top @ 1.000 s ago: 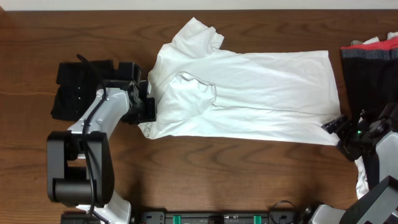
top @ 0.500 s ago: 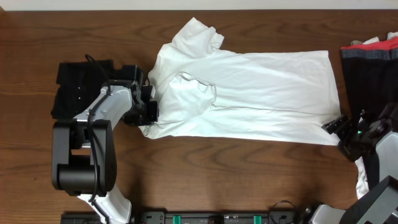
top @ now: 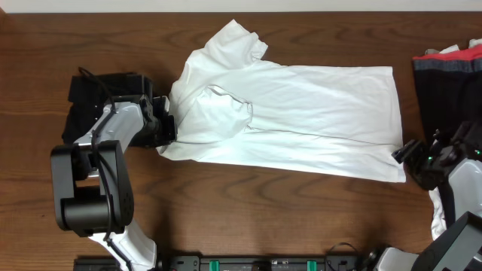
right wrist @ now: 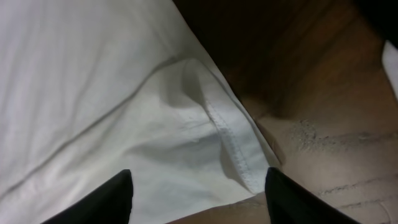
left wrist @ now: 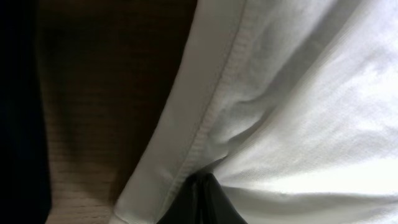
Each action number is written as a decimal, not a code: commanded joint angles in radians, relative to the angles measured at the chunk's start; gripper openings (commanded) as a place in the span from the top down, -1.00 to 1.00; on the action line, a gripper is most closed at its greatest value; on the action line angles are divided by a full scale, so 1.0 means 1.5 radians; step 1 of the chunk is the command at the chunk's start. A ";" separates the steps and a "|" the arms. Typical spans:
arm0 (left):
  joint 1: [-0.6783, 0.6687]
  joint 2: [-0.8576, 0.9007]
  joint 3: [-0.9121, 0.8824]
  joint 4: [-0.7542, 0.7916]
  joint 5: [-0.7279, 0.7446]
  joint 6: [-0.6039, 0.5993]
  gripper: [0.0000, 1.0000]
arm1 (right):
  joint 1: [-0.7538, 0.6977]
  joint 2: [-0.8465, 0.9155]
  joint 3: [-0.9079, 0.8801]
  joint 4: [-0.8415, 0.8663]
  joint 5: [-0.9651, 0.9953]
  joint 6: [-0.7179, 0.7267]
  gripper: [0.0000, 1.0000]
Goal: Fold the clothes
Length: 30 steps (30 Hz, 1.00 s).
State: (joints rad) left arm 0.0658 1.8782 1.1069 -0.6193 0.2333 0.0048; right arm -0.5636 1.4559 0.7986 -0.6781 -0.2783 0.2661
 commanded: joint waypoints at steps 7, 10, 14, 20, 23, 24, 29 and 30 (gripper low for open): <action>0.007 0.040 -0.012 0.000 -0.044 0.011 0.88 | 0.015 0.002 -0.062 0.040 0.035 -0.006 -0.01; 0.006 0.040 -0.012 0.000 -0.043 0.011 0.88 | 0.015 0.002 -0.072 0.043 0.035 -0.006 0.11; 0.006 0.040 -0.012 0.000 -0.043 0.011 0.88 | 0.015 0.002 -0.088 0.070 0.033 -0.006 0.34; 0.006 0.040 -0.012 0.001 -0.044 0.011 0.88 | 0.015 0.002 -0.090 0.086 0.018 -0.006 0.72; 0.006 0.040 -0.012 0.003 -0.044 0.011 0.89 | 0.014 0.002 -0.090 0.090 0.033 -0.006 0.98; 0.006 0.040 -0.012 0.003 -0.044 0.011 0.87 | 0.014 0.002 -0.089 0.091 0.042 -0.006 0.98; 0.007 0.040 -0.012 0.003 -0.044 0.011 0.88 | 0.014 0.002 -0.088 0.091 0.091 -0.006 0.97; 0.007 0.040 -0.012 0.003 -0.044 0.011 0.88 | 0.014 0.002 -0.088 0.091 0.100 -0.006 0.97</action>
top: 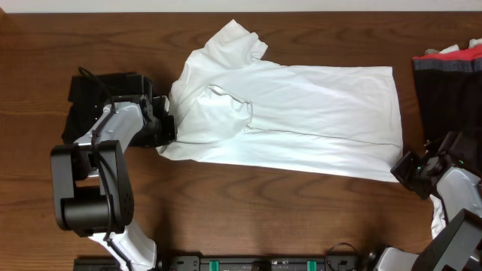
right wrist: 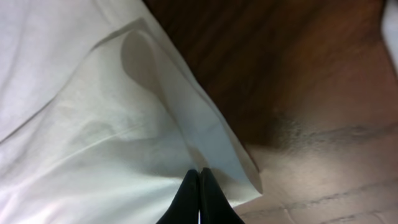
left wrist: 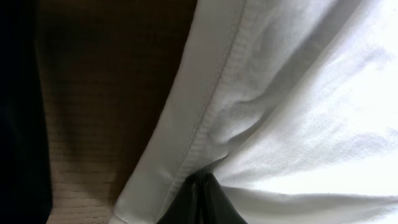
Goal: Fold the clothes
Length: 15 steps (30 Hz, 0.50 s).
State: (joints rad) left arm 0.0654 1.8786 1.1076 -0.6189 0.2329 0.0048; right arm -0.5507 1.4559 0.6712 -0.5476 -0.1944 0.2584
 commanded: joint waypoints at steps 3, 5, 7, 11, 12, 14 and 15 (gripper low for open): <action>0.007 0.040 -0.012 0.003 -0.044 0.012 0.88 | 0.005 0.002 -0.002 0.004 0.073 -0.001 0.97; 0.007 0.040 -0.012 0.003 -0.044 0.012 0.88 | 0.005 0.002 -0.002 0.005 0.099 0.002 0.97; 0.007 0.040 -0.012 0.005 -0.046 0.012 0.88 | 0.005 0.002 -0.002 0.010 0.122 0.011 0.97; 0.007 0.040 -0.012 0.005 -0.046 0.012 0.88 | 0.001 0.002 -0.002 0.039 0.125 0.011 0.97; 0.007 0.040 -0.012 0.005 -0.047 0.012 0.88 | -0.001 0.002 -0.002 0.050 0.116 0.011 0.97; 0.007 0.040 -0.012 0.005 -0.047 0.012 0.88 | -0.001 0.002 -0.002 0.073 0.082 0.010 0.98; 0.007 0.040 -0.012 0.006 -0.047 0.012 0.88 | -0.001 0.002 -0.002 0.082 0.062 0.003 0.97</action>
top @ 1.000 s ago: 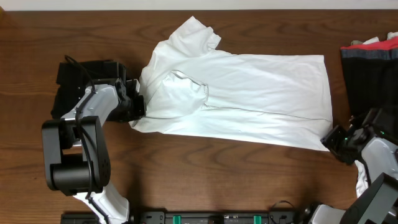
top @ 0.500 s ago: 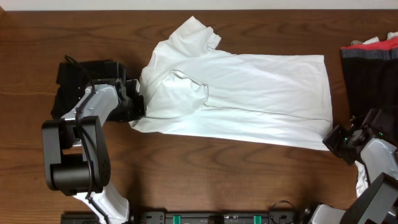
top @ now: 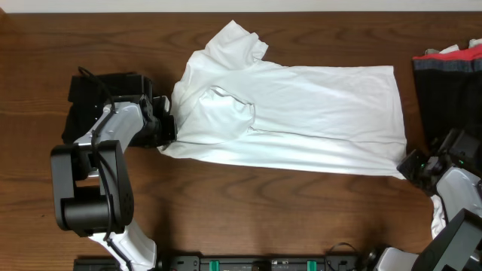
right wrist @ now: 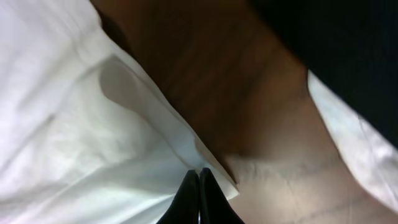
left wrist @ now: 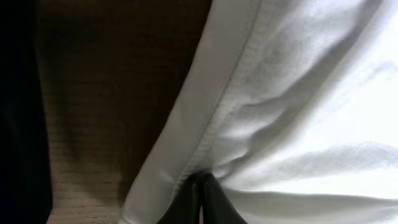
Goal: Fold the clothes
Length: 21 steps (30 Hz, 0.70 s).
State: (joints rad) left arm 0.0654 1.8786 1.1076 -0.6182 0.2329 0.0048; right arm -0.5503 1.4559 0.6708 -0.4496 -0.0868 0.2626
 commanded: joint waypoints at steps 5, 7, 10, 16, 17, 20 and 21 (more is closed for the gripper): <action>0.007 0.040 -0.012 0.004 -0.062 0.012 0.88 | -0.001 0.002 -0.002 0.035 -0.039 -0.007 0.98; 0.007 0.040 -0.012 0.005 -0.063 0.012 0.88 | -0.001 0.002 -0.002 0.032 -0.082 -0.024 0.97; 0.007 0.040 -0.012 0.005 -0.063 0.012 0.88 | -0.001 0.002 -0.002 0.017 -0.090 -0.047 0.94; 0.007 0.040 -0.012 0.005 -0.061 0.012 0.88 | -0.015 0.001 -0.002 -0.031 -0.087 -0.046 0.18; 0.007 0.040 -0.012 0.005 -0.061 0.012 0.88 | -0.021 0.001 -0.002 -0.038 -0.087 -0.046 0.18; 0.007 0.040 -0.012 0.005 -0.061 0.012 0.88 | -0.038 0.001 -0.002 -0.065 -0.099 -0.046 0.28; 0.007 0.040 -0.012 0.005 -0.061 0.012 0.88 | -0.042 0.001 -0.002 -0.075 -0.102 -0.046 0.30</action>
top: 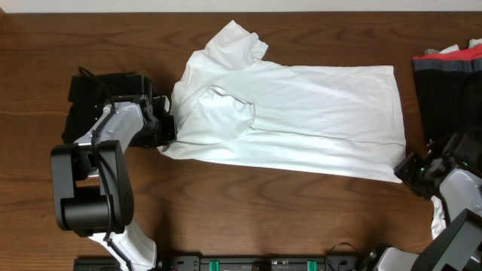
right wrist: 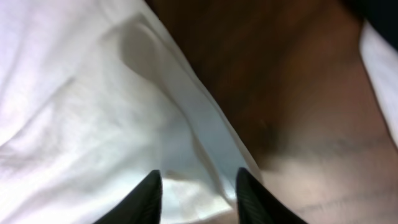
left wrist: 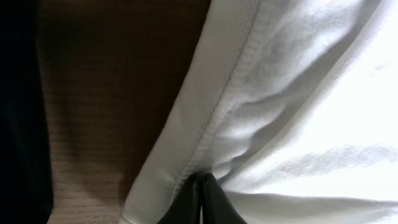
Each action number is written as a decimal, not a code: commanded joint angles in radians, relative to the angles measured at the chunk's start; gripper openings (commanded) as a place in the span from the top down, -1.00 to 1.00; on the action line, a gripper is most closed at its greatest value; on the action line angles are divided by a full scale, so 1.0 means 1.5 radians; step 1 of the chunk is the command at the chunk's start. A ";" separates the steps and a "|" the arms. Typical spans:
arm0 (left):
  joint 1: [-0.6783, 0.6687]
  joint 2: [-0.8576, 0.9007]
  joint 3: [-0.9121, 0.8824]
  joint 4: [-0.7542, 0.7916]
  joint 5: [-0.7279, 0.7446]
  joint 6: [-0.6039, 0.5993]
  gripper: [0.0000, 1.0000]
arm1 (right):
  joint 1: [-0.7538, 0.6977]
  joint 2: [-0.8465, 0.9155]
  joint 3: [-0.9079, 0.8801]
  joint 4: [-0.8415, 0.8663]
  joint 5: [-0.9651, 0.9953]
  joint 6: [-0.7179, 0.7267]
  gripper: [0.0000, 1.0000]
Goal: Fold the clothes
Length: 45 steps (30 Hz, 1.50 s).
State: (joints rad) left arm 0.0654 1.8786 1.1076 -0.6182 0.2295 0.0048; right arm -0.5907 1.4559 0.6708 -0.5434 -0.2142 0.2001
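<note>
A white T-shirt (top: pixel 301 113) lies spread across the wooden table (top: pixel 226 218), neck end at the left and bottom hem at the right. My left gripper (top: pixel 167 129) is shut on the hem at the shirt's left edge (left wrist: pixel 200 186). At the shirt's near right corner, my right gripper (top: pixel 407 167) is open. In the right wrist view its fingers (right wrist: pixel 152 186) stand apart (right wrist: pixel 198 186) with the corner of the shirt (right wrist: pixel 205 143) lying between them.
A pile of dark clothes with a red band (top: pixel 452 75) sits at the far right. A black cloth (top: pixel 94 90) lies behind the left arm. A white cloth (top: pixel 437 214) lies under the right arm near the front right edge.
My right gripper has opened and let go of the shirt's near right corner, which now lies slack between its fingers. The left gripper still pinches the left edge.
My right gripper first stood open over the shirt's near right corner while the left held the left edge. Then it was shut on that corner, and later held it a little further right with the shirt stretched. Now it is open again.
</note>
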 commanded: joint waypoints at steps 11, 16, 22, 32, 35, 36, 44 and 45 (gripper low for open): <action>0.007 0.040 -0.012 0.007 -0.058 0.012 0.87 | -0.016 0.001 -0.004 -0.009 -0.020 0.001 0.57; 0.007 0.040 -0.012 0.008 -0.058 0.012 0.88 | -0.016 0.001 -0.004 -0.008 -0.023 0.001 0.68; 0.007 0.040 -0.012 0.009 -0.058 0.011 0.88 | -0.016 0.002 -0.019 0.001 -0.020 0.001 0.51; 0.007 0.040 -0.012 0.009 -0.058 0.011 0.88 | -0.018 -0.001 -0.017 -0.006 -0.051 0.000 0.98; 0.007 0.040 -0.012 0.009 -0.058 0.011 0.88 | -0.019 -0.007 -0.001 -0.025 -0.023 0.001 0.98; 0.007 0.040 -0.012 0.009 -0.058 0.011 0.88 | -0.020 -0.009 0.007 -0.035 -0.002 0.001 0.98; 0.007 0.040 -0.012 0.009 -0.058 0.011 0.88 | -0.022 -0.018 0.037 -0.046 0.105 0.016 0.97; 0.007 0.040 -0.012 0.009 -0.058 0.012 0.88 | -0.022 -0.018 0.037 -0.044 0.106 0.016 0.98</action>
State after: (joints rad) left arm 0.0654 1.8786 1.1076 -0.6155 0.2268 0.0048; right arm -0.6132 1.4460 0.7059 -0.6151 -0.1371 0.2081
